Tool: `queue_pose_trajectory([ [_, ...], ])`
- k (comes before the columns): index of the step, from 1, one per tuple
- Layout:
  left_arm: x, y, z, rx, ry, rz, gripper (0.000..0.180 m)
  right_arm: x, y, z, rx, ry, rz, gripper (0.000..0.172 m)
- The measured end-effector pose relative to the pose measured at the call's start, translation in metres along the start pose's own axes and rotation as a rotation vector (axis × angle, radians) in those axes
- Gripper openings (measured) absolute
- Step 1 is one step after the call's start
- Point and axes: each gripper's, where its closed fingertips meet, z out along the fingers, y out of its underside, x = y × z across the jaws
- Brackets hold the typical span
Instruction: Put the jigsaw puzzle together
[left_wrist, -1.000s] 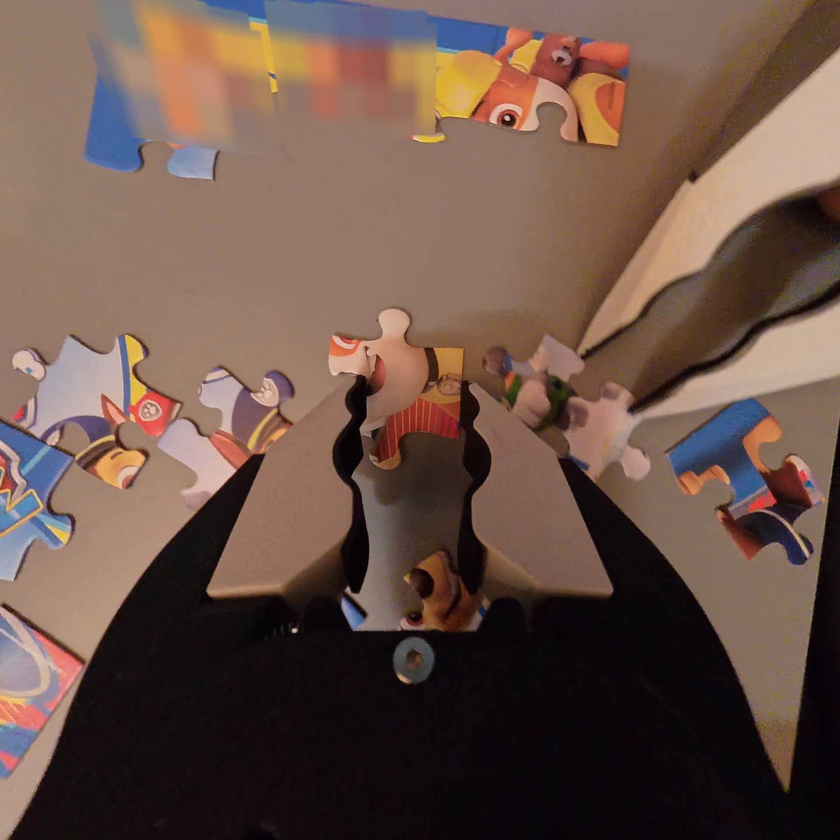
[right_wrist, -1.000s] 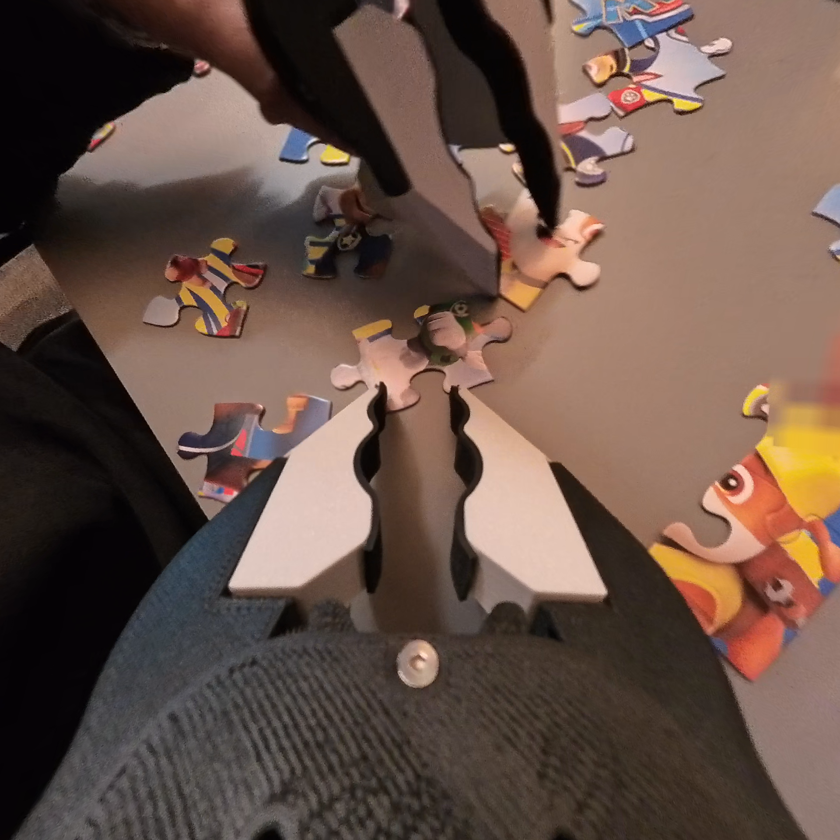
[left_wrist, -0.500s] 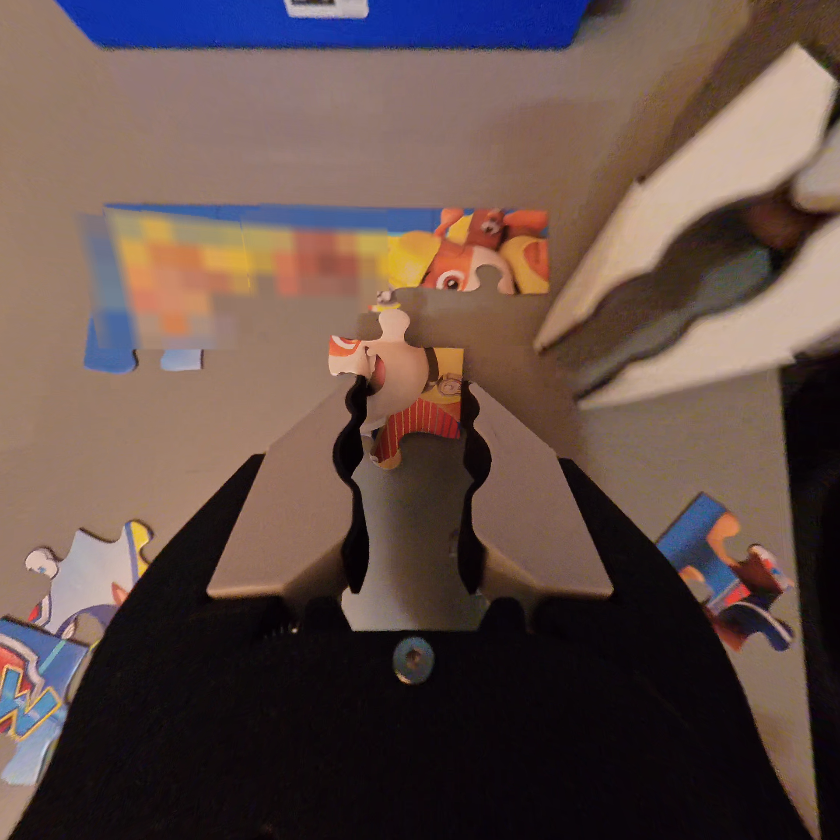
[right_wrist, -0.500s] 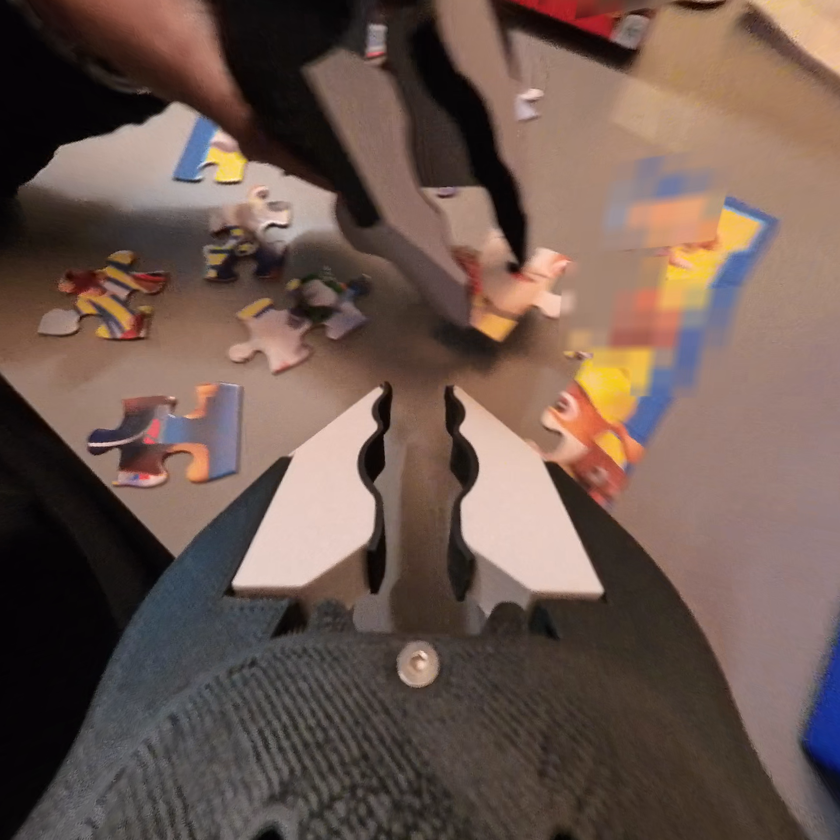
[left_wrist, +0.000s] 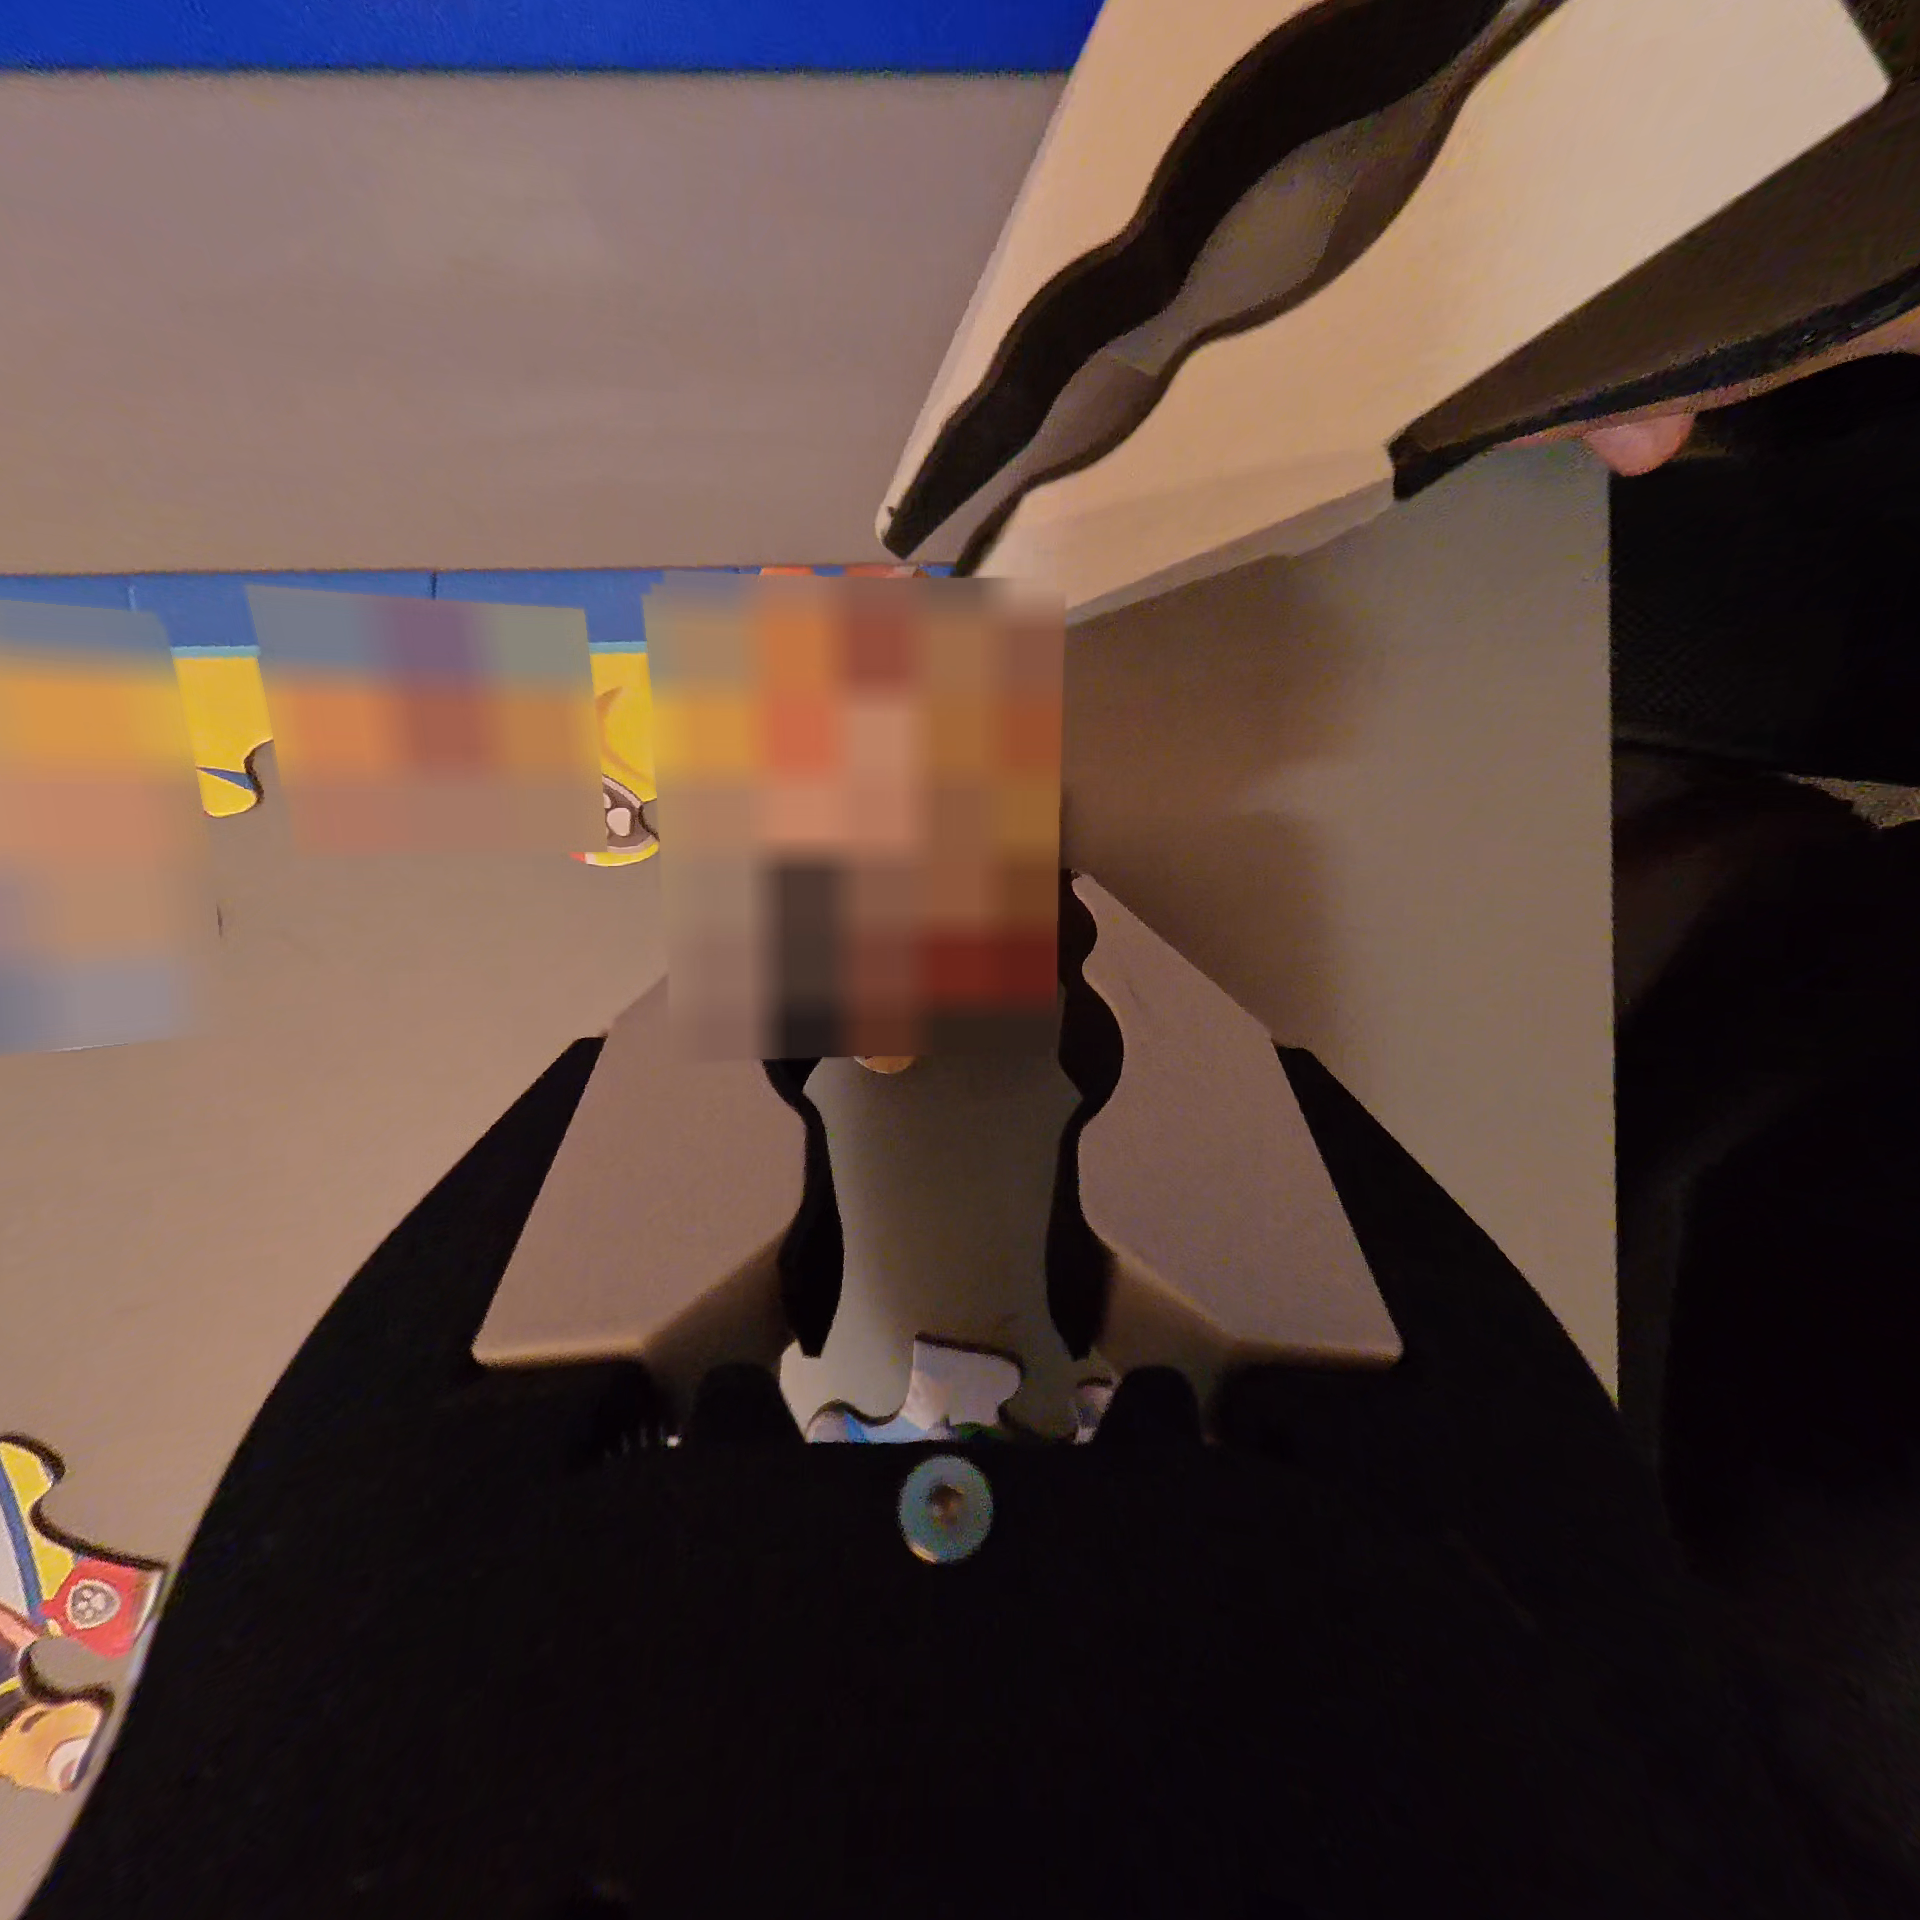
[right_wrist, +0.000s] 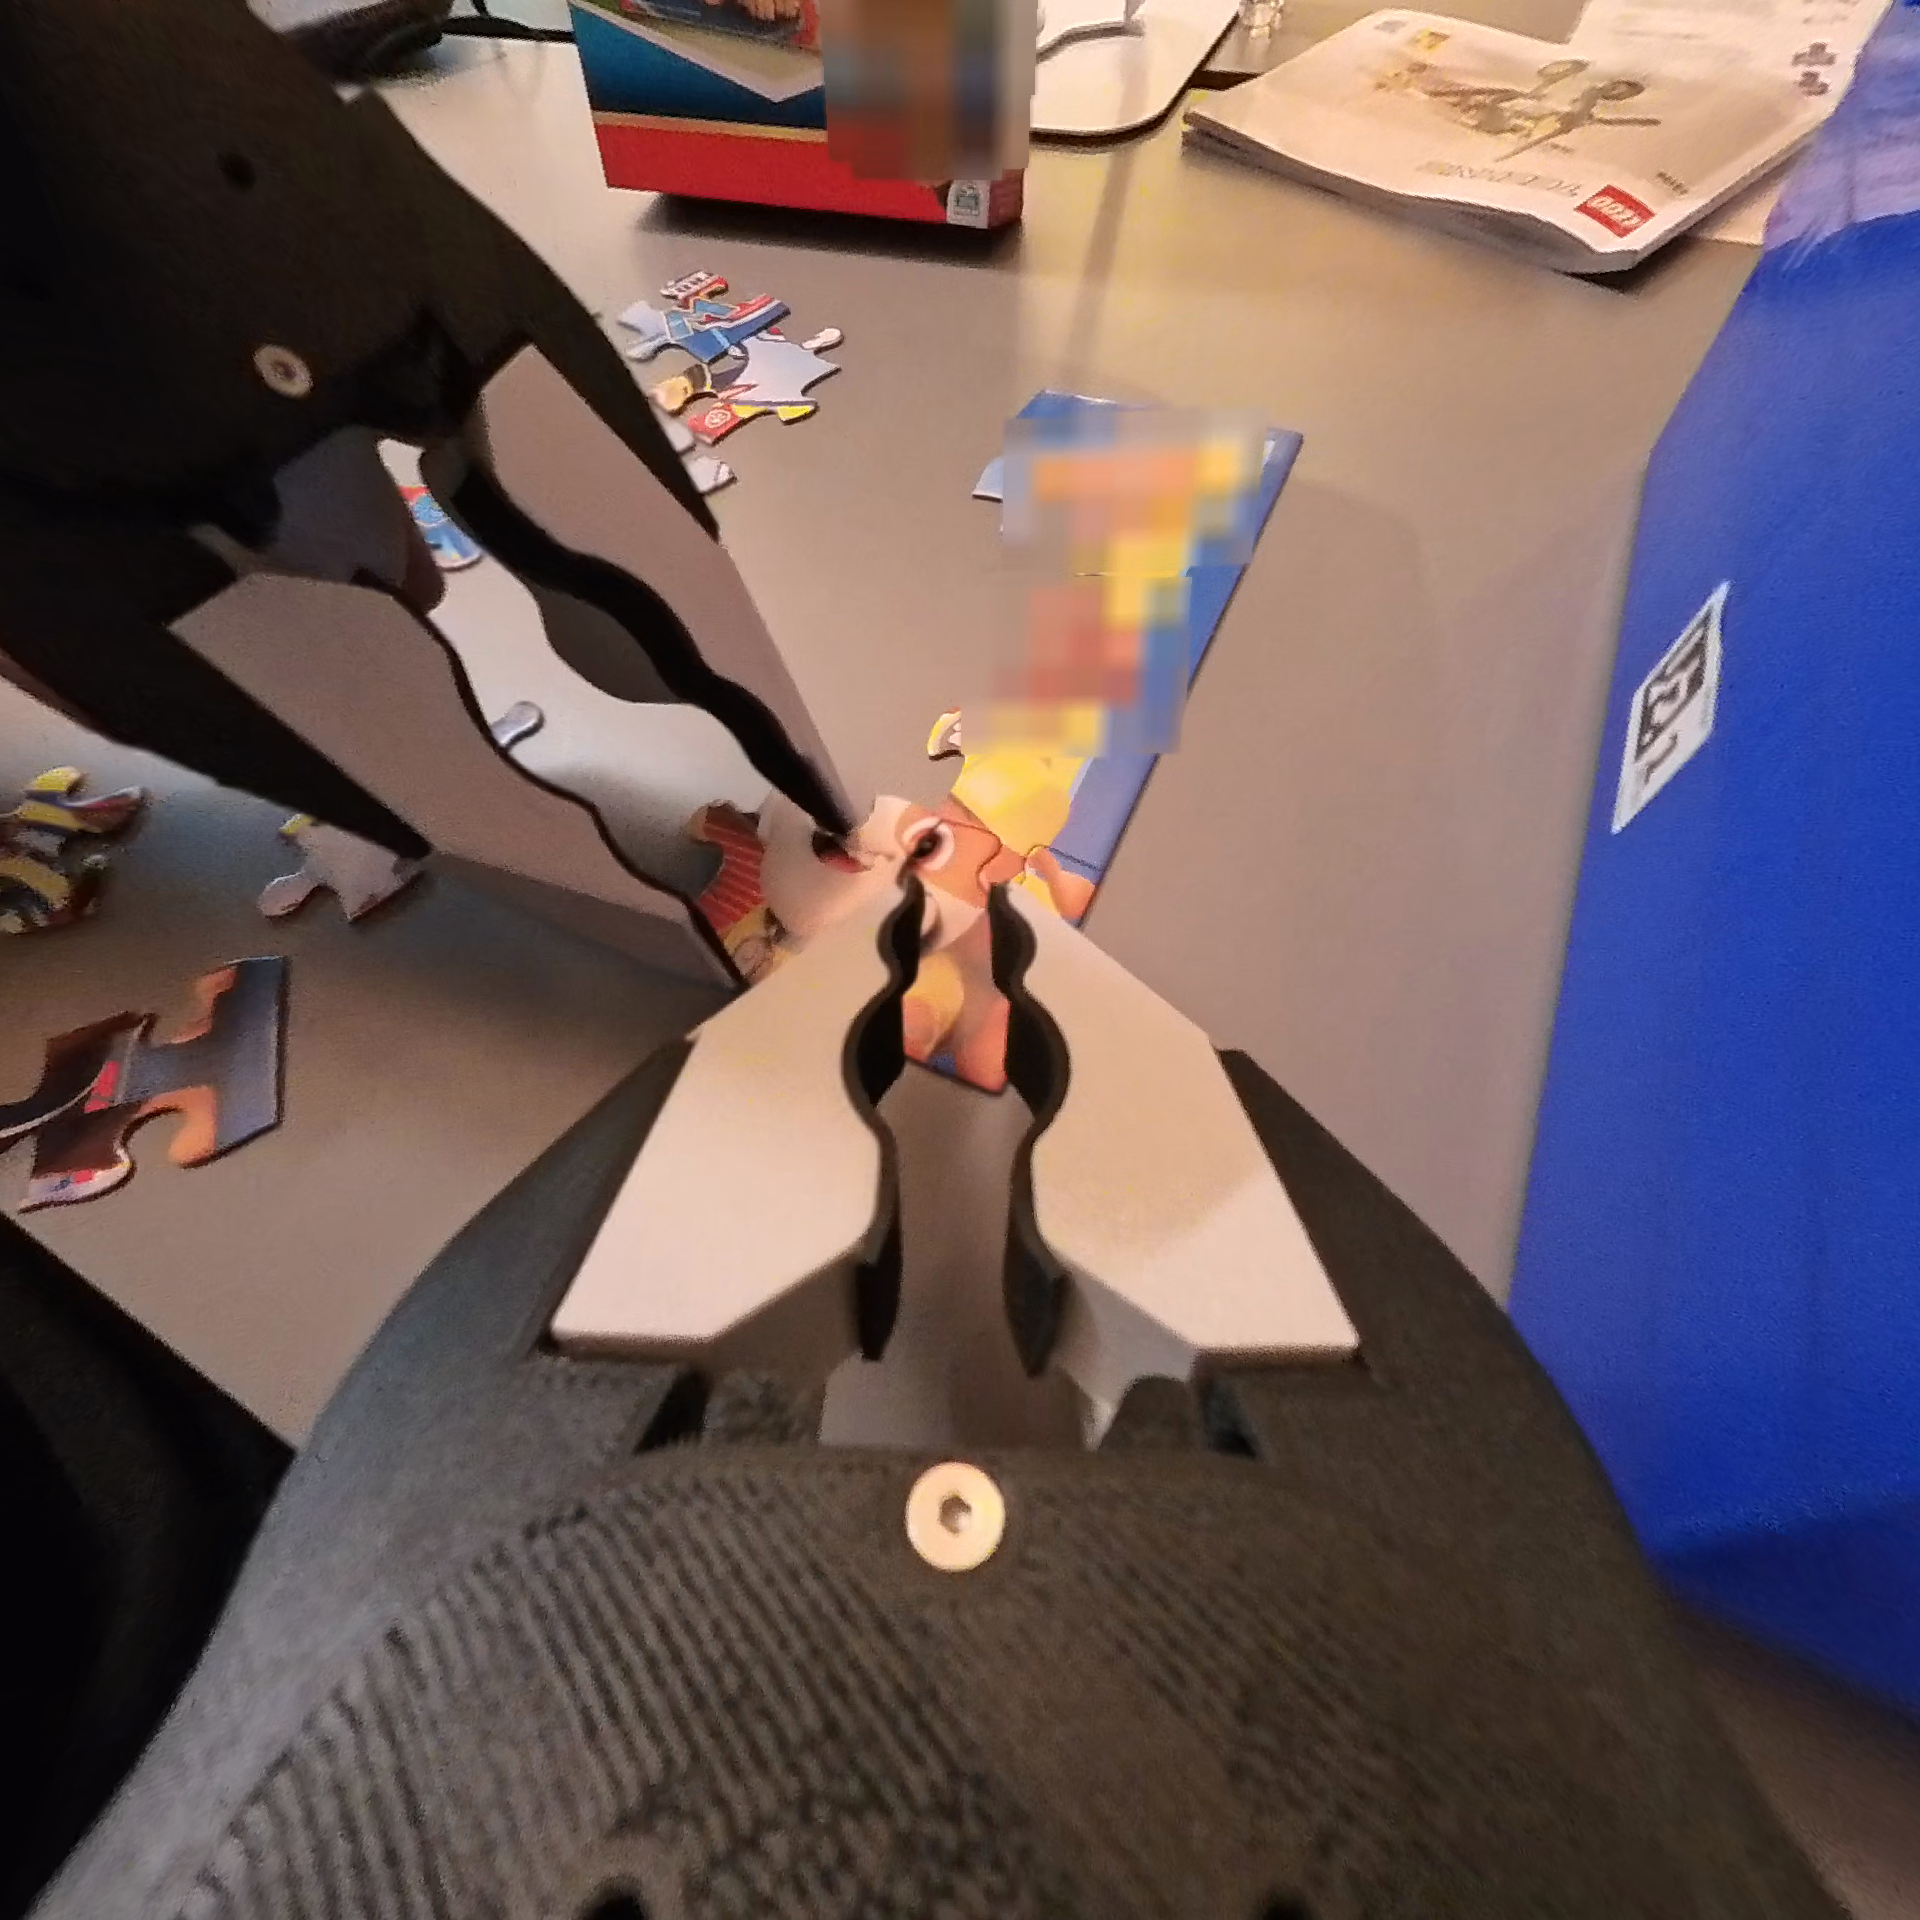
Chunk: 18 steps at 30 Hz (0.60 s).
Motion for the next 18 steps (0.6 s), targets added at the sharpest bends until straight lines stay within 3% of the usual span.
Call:
queue_pose_trajectory([
  [6,-0.002,0.004,0.003,-0.022,-0.014,-0.004,0.040,0.001,0.002,0.003,-0.020,0.011,-0.010,0.000],
  [18,-0.003,0.005,0.004,-0.035,-0.013,-0.020,0.041,-0.009,0.018,0.023,-0.164,0.015,-0.126,0.000],
])
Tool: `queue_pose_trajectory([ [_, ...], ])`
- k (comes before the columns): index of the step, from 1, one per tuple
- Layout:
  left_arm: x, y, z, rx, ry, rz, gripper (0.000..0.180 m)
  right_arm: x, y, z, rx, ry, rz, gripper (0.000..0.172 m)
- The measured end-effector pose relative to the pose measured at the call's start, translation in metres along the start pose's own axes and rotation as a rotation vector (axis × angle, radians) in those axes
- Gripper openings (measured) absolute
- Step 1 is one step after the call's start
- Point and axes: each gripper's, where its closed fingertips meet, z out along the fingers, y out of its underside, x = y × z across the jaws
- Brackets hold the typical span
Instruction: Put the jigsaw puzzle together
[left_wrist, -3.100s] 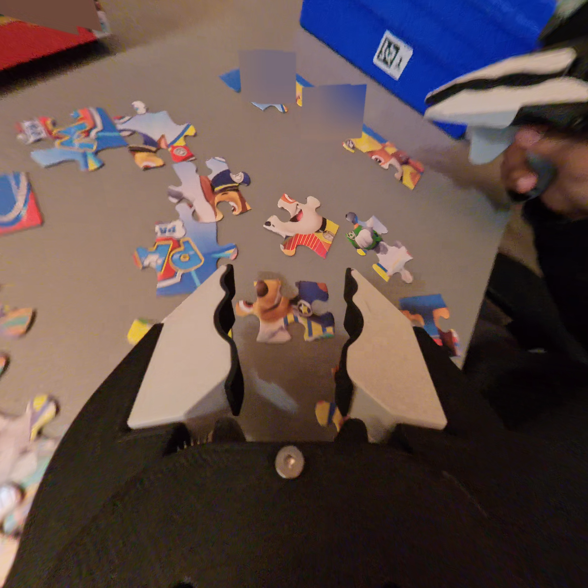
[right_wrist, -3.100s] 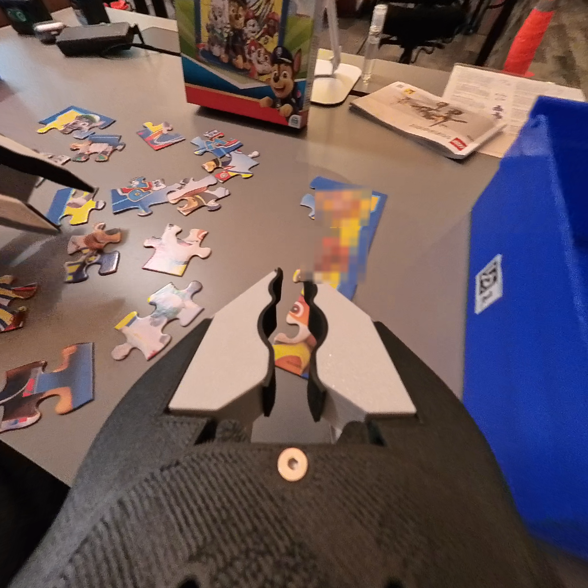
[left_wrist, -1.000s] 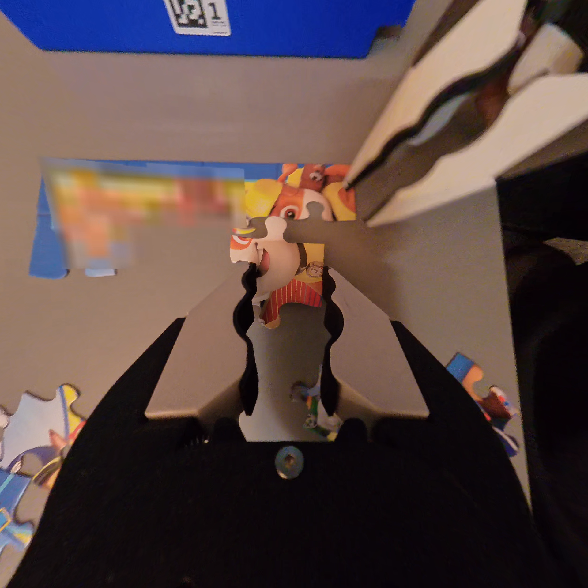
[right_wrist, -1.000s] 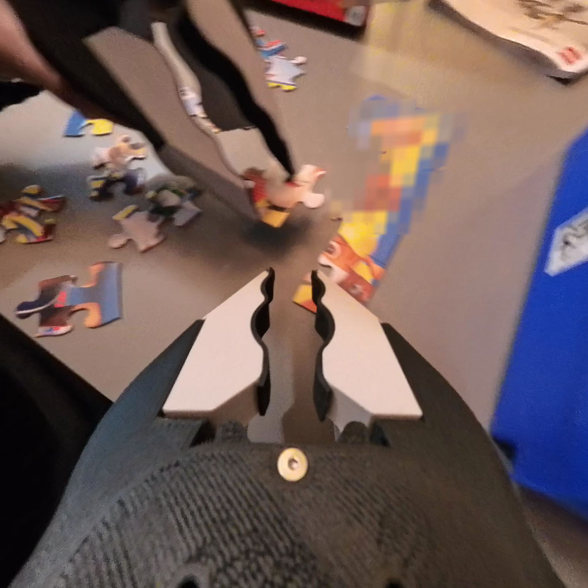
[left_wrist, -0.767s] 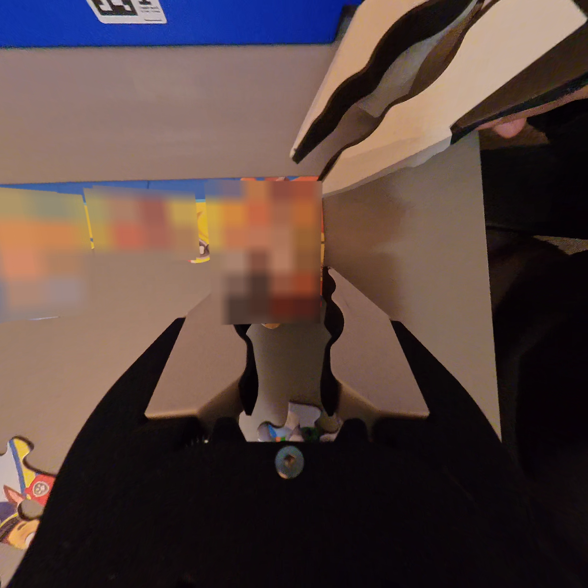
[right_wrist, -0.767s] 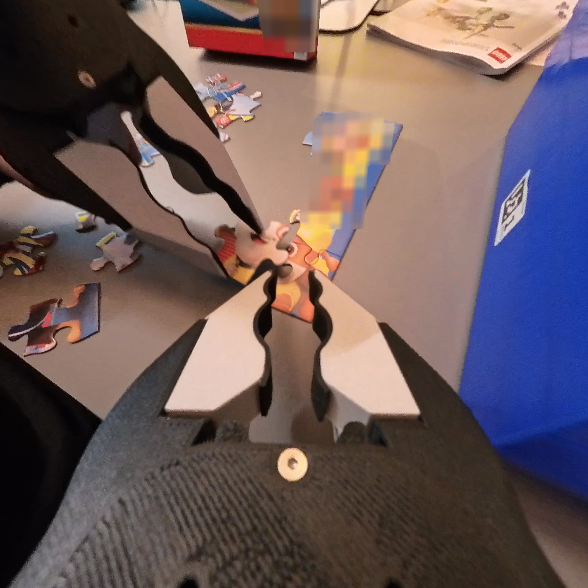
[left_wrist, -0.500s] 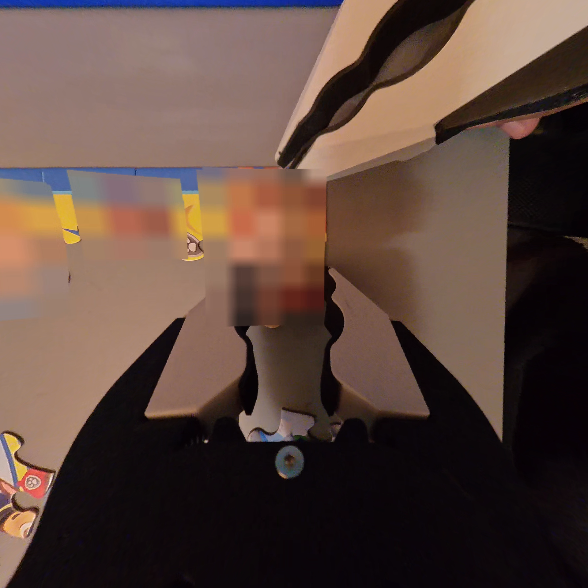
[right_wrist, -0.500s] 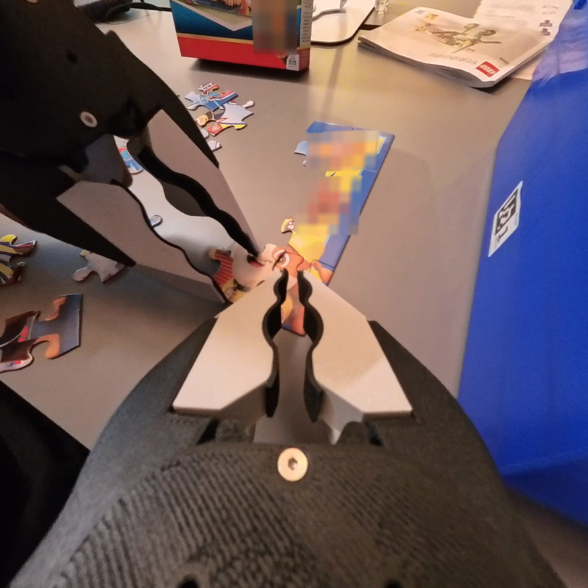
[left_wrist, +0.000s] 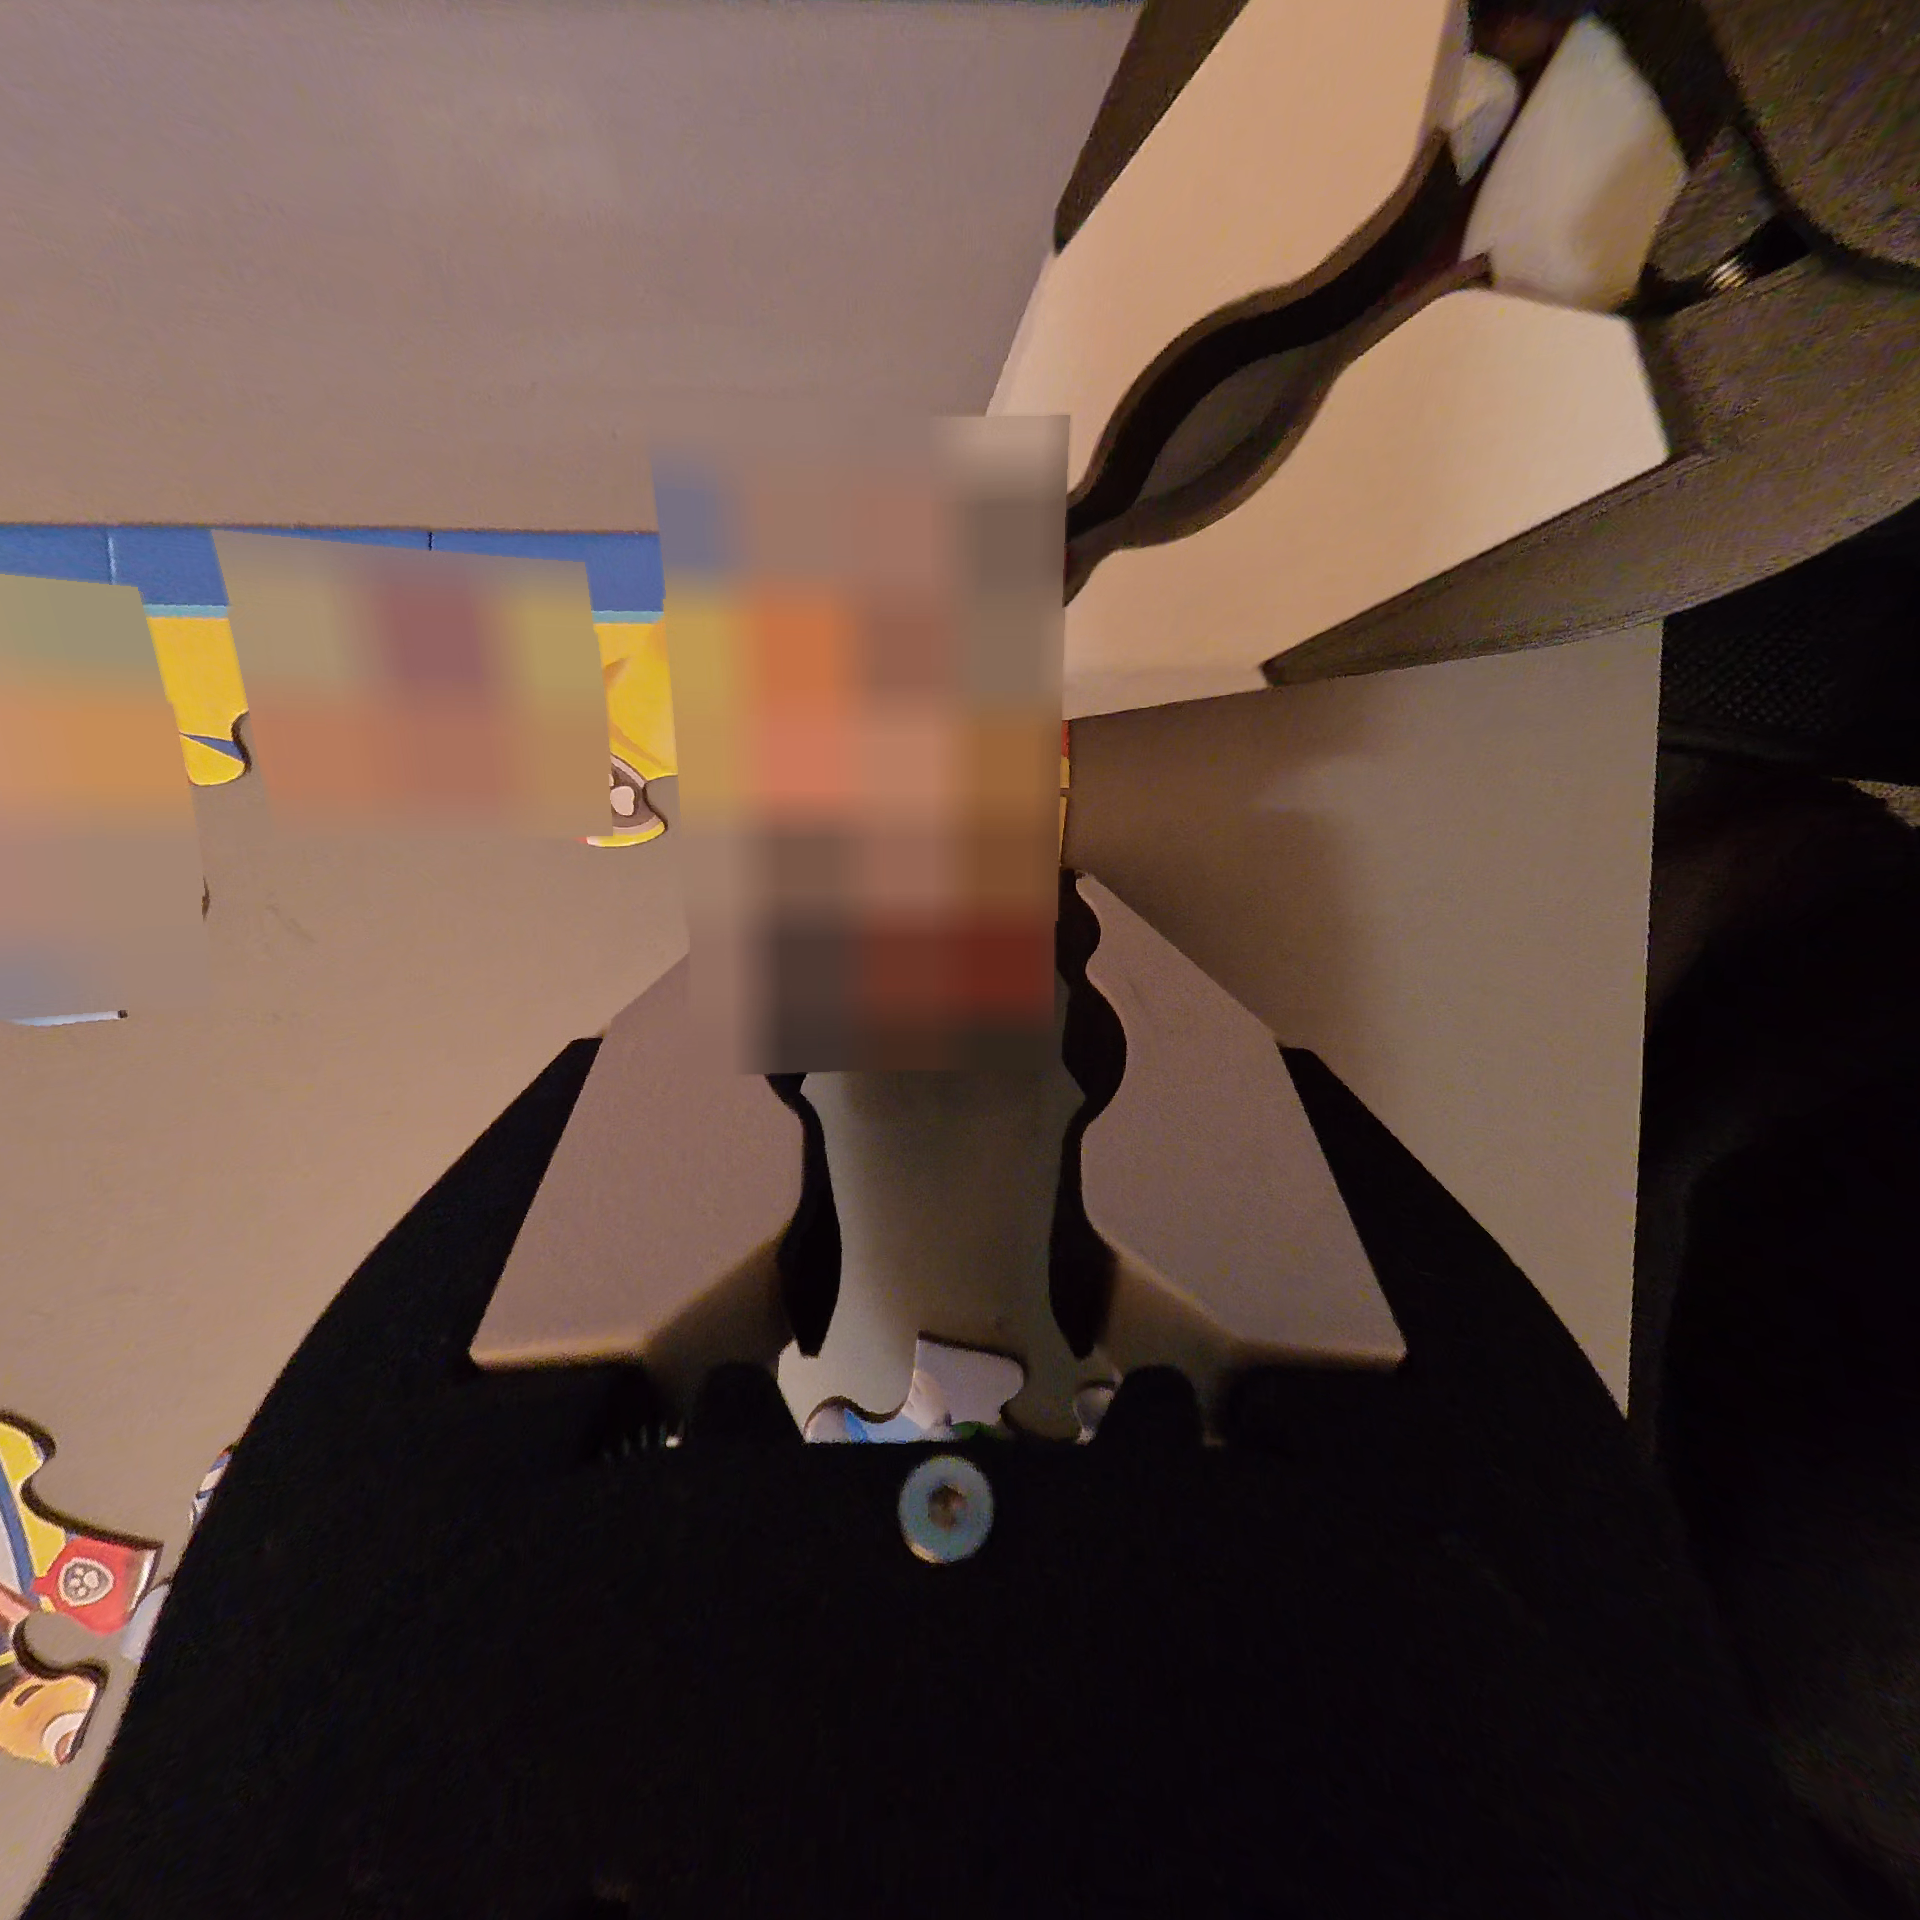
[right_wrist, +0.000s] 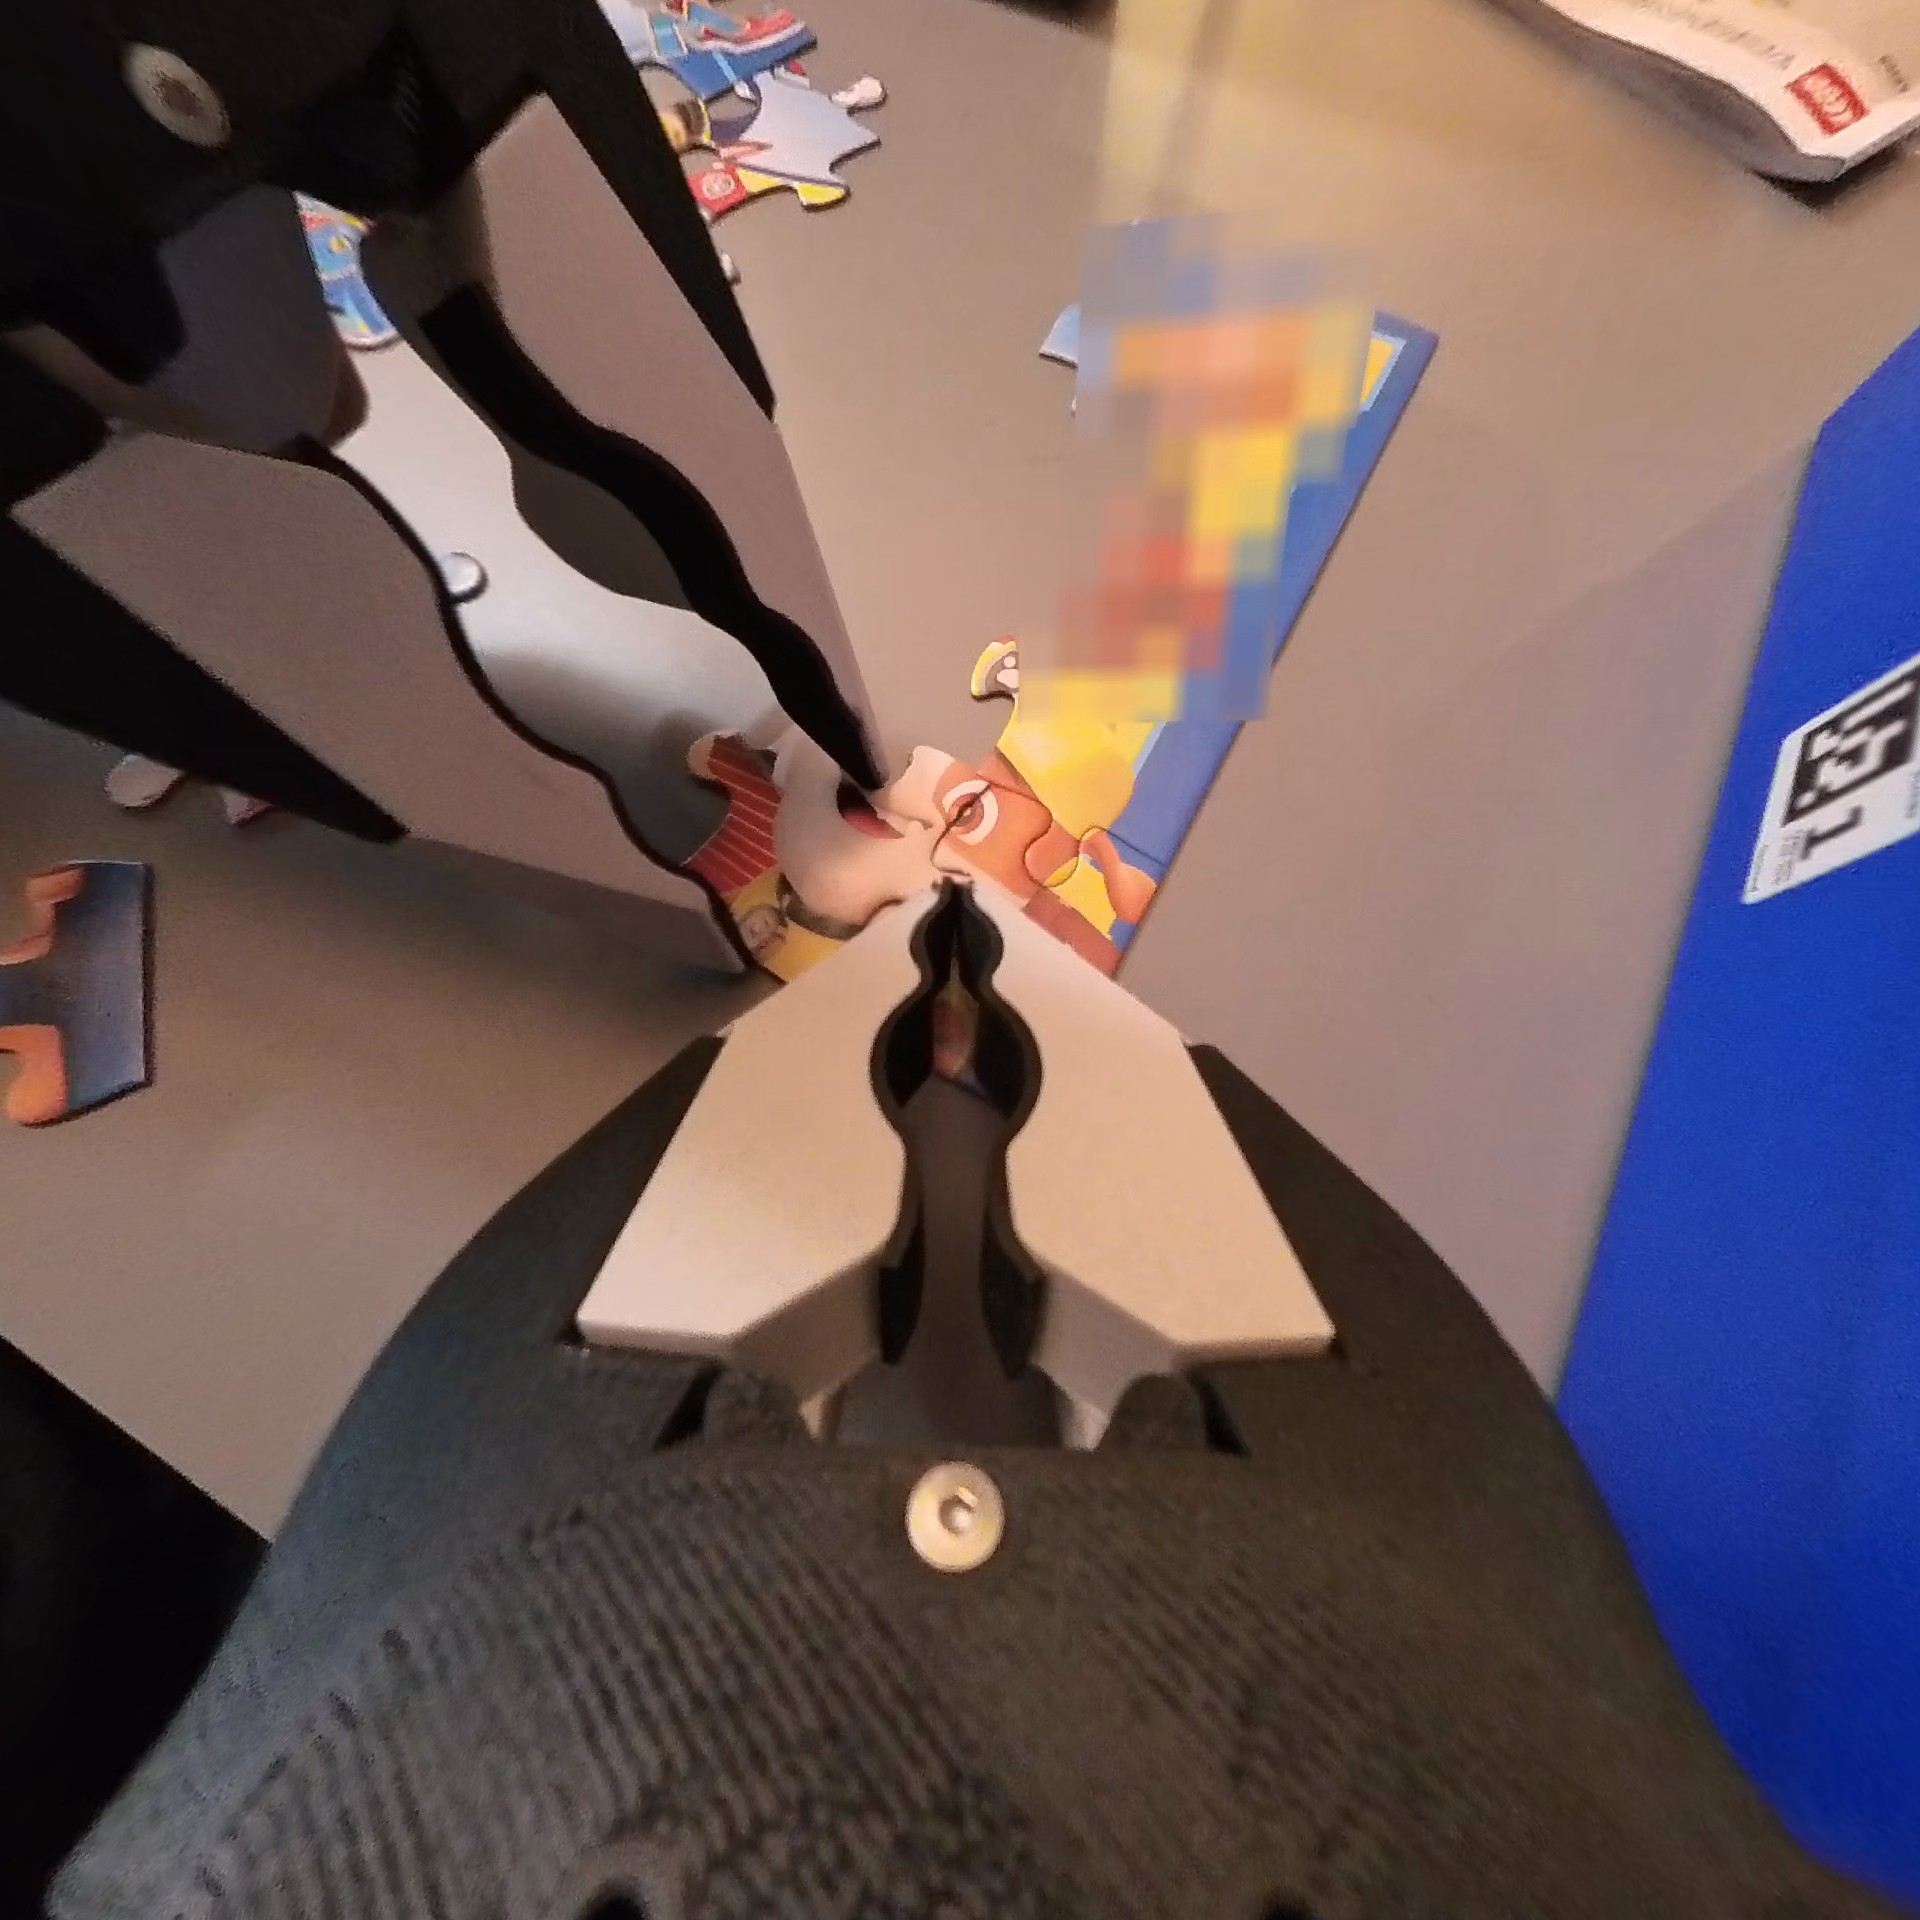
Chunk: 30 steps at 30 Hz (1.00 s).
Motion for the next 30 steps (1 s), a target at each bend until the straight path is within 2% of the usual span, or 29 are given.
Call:
queue_pose_trajectory([
  [24,-0.0010,0.0004,-0.0016,0.015,0.030,-0.022,0.039,-0.0004,0.0009,0.0029,-0.049,-0.005,-0.019,0.000],
  [30,-0.0018,-0.0015,-0.0009,0.012,0.039,-0.029,0.035,-0.0006,-0.0006,0.0041,-0.047,-0.059,0.026,0.000],
])
